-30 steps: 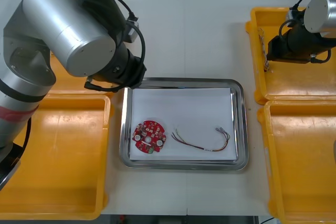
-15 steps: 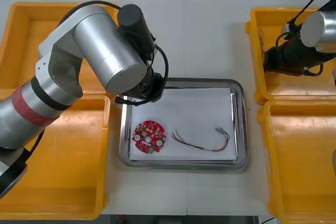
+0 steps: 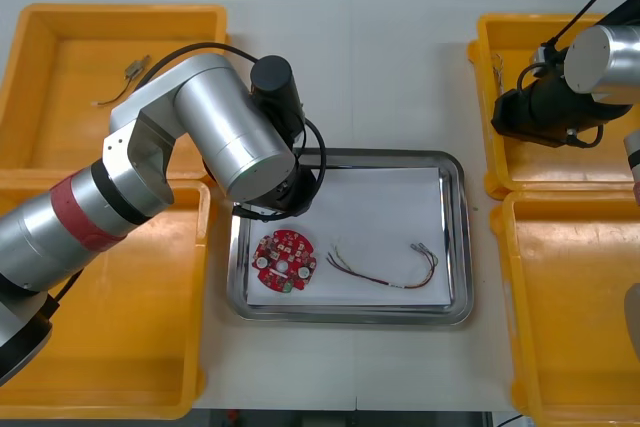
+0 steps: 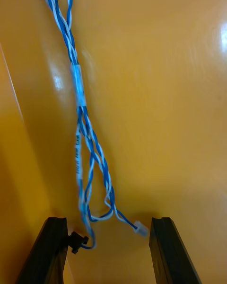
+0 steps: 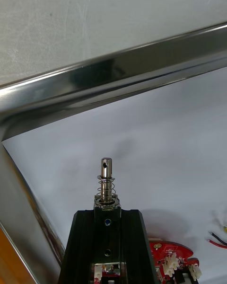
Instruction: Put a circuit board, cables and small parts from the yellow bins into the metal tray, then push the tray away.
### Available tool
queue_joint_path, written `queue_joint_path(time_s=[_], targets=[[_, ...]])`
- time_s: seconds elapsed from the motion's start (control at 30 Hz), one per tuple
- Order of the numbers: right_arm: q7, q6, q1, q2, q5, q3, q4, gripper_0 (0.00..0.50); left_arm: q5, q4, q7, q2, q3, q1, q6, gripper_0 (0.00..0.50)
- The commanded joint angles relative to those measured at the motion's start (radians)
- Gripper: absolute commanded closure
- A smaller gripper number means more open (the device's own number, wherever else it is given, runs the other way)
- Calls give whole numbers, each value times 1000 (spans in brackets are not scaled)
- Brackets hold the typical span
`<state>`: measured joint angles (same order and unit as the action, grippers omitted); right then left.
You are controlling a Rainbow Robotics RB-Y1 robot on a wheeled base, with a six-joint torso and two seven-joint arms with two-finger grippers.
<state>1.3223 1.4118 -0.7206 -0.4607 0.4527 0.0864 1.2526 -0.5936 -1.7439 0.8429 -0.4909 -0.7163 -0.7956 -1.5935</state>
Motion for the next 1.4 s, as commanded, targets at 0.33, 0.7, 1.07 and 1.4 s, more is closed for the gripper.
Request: queue_joint_path(time_s=[0.33,0.7,1.07,1.4], targets=[[6,-62,44,13,1,7,14,0,9,44,-47,25,-42,-39,47,500],[6,-62,56,-30,-8,-80,14,0,23,56,-47,26,-43,-27,55,330],[8,-60,56,-55,15,-74,14,0,23,49,-51,15,-42,-28,73,0],[9,-59,58,-55,37,-57,14,0,14,-83,-61,-14,29,-28,-60,0]])
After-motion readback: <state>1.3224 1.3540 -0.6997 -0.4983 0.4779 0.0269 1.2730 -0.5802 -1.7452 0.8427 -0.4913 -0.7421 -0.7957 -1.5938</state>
